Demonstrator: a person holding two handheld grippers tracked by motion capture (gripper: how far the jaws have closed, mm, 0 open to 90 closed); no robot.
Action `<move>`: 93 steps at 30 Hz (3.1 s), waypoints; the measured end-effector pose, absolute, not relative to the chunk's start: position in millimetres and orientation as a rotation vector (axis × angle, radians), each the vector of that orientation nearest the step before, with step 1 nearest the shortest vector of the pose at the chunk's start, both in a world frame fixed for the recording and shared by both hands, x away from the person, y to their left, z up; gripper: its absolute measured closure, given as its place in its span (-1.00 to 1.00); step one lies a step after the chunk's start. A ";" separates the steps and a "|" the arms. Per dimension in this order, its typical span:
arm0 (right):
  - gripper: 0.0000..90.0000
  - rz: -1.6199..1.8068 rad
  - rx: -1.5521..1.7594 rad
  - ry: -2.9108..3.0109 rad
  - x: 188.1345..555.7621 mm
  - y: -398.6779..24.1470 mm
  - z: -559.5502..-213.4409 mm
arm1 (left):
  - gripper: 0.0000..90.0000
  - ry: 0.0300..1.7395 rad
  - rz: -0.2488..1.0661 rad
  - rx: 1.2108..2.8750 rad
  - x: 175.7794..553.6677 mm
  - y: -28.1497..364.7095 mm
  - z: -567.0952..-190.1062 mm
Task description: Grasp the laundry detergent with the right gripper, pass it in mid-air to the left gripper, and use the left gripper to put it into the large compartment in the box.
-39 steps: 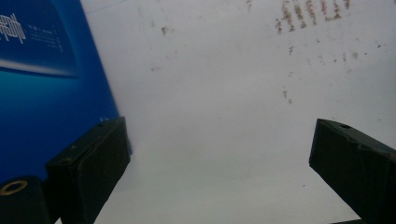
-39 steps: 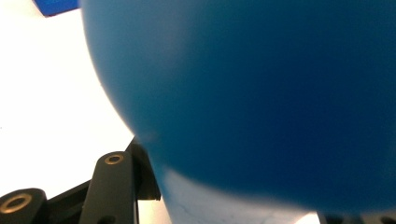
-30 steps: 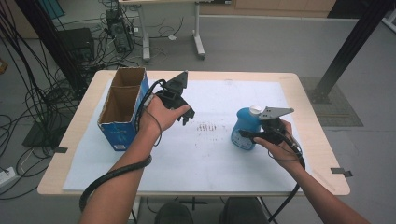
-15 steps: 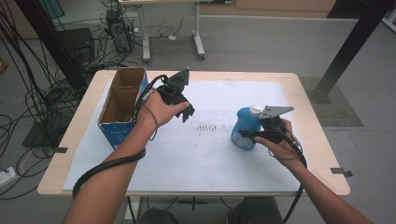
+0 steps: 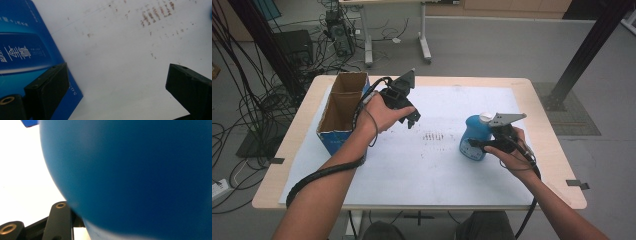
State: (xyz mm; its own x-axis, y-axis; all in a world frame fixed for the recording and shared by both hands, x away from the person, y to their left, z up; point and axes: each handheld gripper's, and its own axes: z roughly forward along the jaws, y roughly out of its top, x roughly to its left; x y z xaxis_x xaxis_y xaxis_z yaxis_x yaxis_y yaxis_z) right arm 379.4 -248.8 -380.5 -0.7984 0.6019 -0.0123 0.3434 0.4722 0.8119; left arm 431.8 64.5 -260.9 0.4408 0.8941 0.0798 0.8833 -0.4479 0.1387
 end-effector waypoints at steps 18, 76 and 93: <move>-0.03 1.189 0.829 2.547 398.7 -234.4 -355.2 | -0.88 1.291 0.253 2.729 430.0 66.9 -218.4; -0.03 1.476 -0.084 2.832 409.6 -50.4 -275.9 | -0.90 0.651 0.033 2.996 396.3 63.0 -151.6; -0.03 1.487 -0.124 2.808 411.1 -51.1 -274.0 | -0.90 0.611 0.043 3.030 398.5 55.4 -158.9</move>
State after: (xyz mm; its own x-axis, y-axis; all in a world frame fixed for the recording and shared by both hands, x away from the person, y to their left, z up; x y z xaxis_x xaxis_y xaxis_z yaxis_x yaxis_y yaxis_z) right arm 411.1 -51.1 -274.0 -0.9962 -0.0873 -0.0023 -0.0509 0.5596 0.8272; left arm 398.5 55.4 -158.9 0.9216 0.3878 0.0174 0.3864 -0.9207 0.0545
